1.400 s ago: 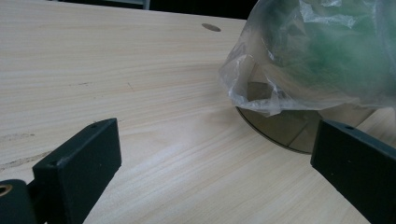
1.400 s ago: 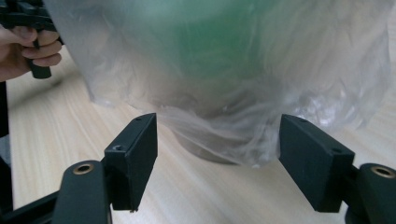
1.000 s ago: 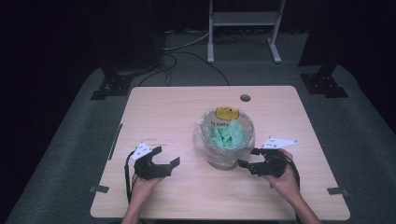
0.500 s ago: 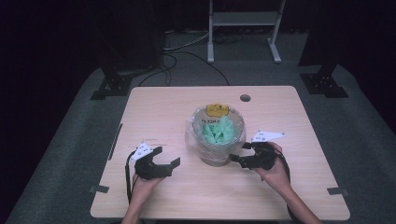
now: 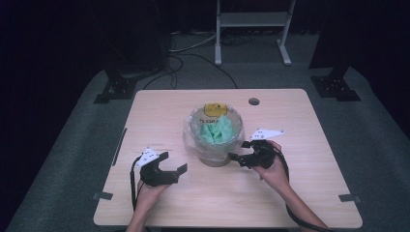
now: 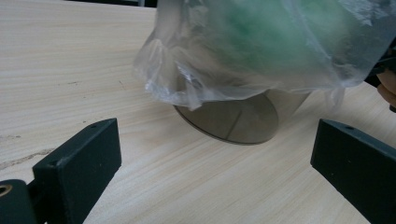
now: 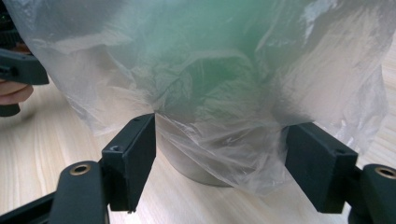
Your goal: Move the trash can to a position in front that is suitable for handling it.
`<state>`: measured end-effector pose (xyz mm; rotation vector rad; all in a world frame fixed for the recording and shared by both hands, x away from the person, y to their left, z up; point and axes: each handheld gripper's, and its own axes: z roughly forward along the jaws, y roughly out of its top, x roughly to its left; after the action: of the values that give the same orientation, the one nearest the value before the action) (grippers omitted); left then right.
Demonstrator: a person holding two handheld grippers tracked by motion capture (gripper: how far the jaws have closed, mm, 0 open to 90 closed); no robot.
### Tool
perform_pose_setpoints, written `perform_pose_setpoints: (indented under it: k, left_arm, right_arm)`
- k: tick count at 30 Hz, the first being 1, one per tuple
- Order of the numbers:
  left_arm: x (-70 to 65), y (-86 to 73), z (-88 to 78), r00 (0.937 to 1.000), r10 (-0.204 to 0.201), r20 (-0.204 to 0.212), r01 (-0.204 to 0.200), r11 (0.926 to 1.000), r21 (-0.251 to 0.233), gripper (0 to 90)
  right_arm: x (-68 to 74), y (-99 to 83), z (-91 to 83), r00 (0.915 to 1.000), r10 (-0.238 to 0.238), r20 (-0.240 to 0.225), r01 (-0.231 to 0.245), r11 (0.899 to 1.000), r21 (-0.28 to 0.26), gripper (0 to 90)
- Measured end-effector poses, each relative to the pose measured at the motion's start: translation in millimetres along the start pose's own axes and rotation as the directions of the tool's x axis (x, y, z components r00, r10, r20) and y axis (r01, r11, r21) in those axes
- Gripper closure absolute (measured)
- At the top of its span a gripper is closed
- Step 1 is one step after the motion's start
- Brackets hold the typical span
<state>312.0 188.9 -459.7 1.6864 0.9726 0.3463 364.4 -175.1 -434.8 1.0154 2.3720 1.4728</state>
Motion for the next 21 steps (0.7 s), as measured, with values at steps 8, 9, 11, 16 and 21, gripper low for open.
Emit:
perform_pose_setpoints:
  k: [8, 9, 11, 16, 21]
  left_arm:
    - [0.0, -0.1, 0.0, 1.0000, 0.000, 0.001, 0.000, 1.0000, 0.000, 0.6]
    - [0.0, -0.1, 0.1, 1.0000, 0.001, 0.001, -0.001, 1.0000, 0.001, 0.6]
    - [-0.2, -0.2, 0.3, 1.0000, 0.003, 0.002, -0.003, 1.0000, 0.001, 0.6]
    - [-0.6, 0.0, -0.1, 1.0000, 0.004, 0.000, -0.004, 1.0000, 0.000, 0.6]
    - [0.0, 0.8, -1.6, 1.0000, 0.006, -0.002, -0.006, 1.0000, -0.004, 0.6]
  right_arm:
    - [1.0, 7.6, 14.0, 0.9995, 0.030, -0.011, -0.031, 0.999, -0.024, 27.1]
    - [1.3, 8.4, 15.5, 0.9995, 0.030, -0.014, -0.031, 0.999, -0.028, 27.1]
    - [2.2, 10.3, 18.4, 0.9993, 0.034, -0.015, -0.034, 0.999, -0.029, 27.1]
    - [2.6, 13.0, 22.5, 0.9992, 0.034, -0.021, -0.035, 0.999, -0.032, 27.1]
    - [-1.3, 6.8, 13.0, 0.9991, 0.040, -0.014, -0.040, 0.999, -0.027, 27.1]
